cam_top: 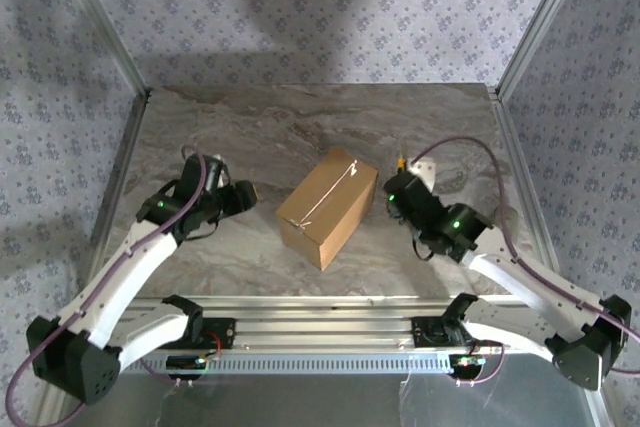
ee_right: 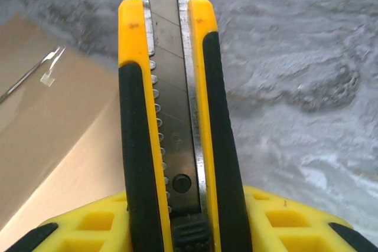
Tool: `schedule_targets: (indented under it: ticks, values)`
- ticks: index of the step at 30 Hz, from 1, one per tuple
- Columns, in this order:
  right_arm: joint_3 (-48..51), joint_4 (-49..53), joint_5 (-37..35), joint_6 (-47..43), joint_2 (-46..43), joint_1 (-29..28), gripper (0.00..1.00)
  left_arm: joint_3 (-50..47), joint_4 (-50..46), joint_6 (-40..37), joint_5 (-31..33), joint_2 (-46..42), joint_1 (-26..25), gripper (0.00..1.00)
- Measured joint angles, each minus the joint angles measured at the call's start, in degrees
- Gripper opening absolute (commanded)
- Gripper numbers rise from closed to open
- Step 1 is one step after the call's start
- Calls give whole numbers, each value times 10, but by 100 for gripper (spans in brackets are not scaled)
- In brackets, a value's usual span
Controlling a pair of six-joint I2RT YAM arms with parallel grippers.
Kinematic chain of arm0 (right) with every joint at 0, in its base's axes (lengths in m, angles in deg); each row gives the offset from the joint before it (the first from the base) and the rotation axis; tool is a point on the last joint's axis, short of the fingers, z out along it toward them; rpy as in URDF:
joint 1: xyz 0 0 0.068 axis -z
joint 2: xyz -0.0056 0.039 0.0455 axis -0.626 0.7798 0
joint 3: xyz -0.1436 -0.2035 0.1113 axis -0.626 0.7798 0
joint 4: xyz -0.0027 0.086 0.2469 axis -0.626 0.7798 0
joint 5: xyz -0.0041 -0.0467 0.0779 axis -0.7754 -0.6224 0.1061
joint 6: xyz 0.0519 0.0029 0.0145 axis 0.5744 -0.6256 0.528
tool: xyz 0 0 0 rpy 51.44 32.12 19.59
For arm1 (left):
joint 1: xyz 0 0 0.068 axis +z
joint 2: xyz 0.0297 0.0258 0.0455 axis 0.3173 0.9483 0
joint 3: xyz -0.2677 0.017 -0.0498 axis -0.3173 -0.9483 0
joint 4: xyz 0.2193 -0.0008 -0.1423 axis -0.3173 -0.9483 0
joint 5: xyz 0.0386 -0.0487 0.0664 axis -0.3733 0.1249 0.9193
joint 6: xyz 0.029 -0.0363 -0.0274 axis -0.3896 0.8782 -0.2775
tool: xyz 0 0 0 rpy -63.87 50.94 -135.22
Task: Unpack the express box
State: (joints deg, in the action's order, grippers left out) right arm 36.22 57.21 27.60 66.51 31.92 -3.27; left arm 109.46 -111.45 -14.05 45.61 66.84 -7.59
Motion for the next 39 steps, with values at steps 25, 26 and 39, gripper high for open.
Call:
schedule_targets:
  ticks: [25, 26, 39]
  values:
    - [-164, -154, 241, -165, 307, 182, 0, -84, 62, 145, -11, 33, -183, 69]
    - [-161, -155, 240, -165, 307, 176, 0, -83, 68, 146, -10, 40, -183, 70]
    - [-3, -174, 160, -110, 136, 97, 0, -6, 60, 106, 24, 136, -166, 70]
